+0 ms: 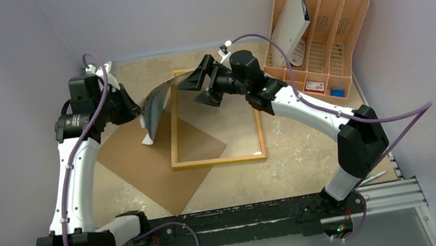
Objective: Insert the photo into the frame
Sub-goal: Pick up the photo at the center of the board, then turn over the photo from the photo frame.
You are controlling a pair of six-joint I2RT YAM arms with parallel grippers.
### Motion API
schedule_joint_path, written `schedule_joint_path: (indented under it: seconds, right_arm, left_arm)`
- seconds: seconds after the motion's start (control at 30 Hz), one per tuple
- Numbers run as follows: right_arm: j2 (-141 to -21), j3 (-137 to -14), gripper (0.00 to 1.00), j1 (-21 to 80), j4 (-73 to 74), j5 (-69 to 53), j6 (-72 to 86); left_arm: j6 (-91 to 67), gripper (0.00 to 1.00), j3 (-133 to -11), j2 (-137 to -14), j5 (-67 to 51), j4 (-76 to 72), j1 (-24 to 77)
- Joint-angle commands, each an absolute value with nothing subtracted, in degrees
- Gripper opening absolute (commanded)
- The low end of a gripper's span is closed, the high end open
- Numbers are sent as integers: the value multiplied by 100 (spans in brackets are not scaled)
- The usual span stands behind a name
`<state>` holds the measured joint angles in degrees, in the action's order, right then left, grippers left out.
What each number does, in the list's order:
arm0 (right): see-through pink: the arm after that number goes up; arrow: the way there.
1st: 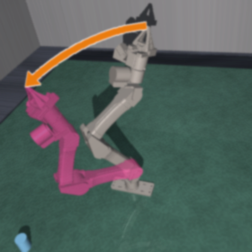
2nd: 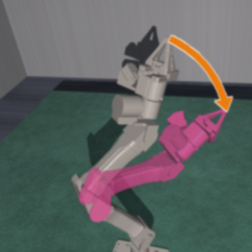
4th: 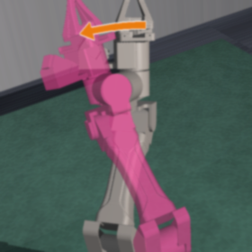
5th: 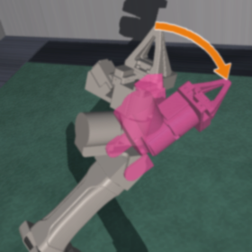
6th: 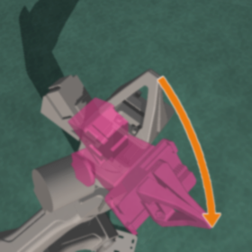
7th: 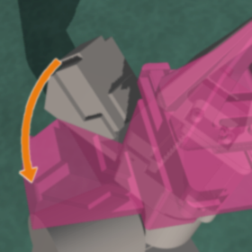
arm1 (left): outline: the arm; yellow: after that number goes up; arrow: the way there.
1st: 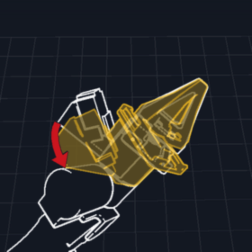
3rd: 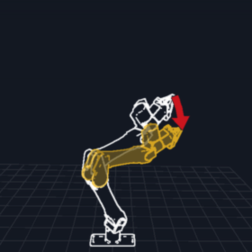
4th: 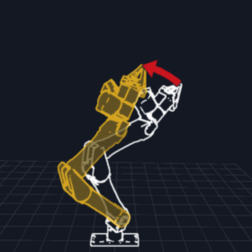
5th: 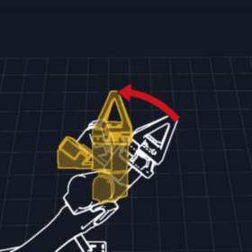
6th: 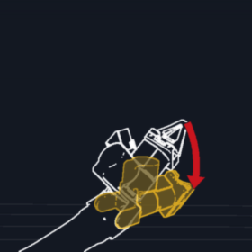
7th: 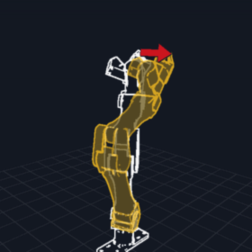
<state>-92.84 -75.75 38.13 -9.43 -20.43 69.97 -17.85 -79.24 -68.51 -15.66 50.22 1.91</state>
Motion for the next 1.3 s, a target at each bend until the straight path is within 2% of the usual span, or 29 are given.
schedule_joint_path:
  seconds: [0.0,0.13,0.37,0.8,1.27]
  right_arm:
    - [-9223,-7852,90,3798,-1322,-1894,7566]
    - [-9529,-8407,87,3803,-341,-1544,7465]
    - [-9793,-8738,81,3810,88,-1265,7263]
    - [-10581,-10263,89,4198,921,-929,5424]
    - [-11172,-11054,88,4614,1628,-126,4298]
  left_arm:
    - [-1596,0,-7451,-6472,-2600,4661,182]
    - [-1474,0,-7328,-6335,-3088,4611,181]
    - [-1431,0,-7190,-6292,-3380,4553,184]
    - [-1389,0,-7160,-6324,-3397,4575,419]
    - [-1329,0,-6864,-6551,-3212,4438,1044]
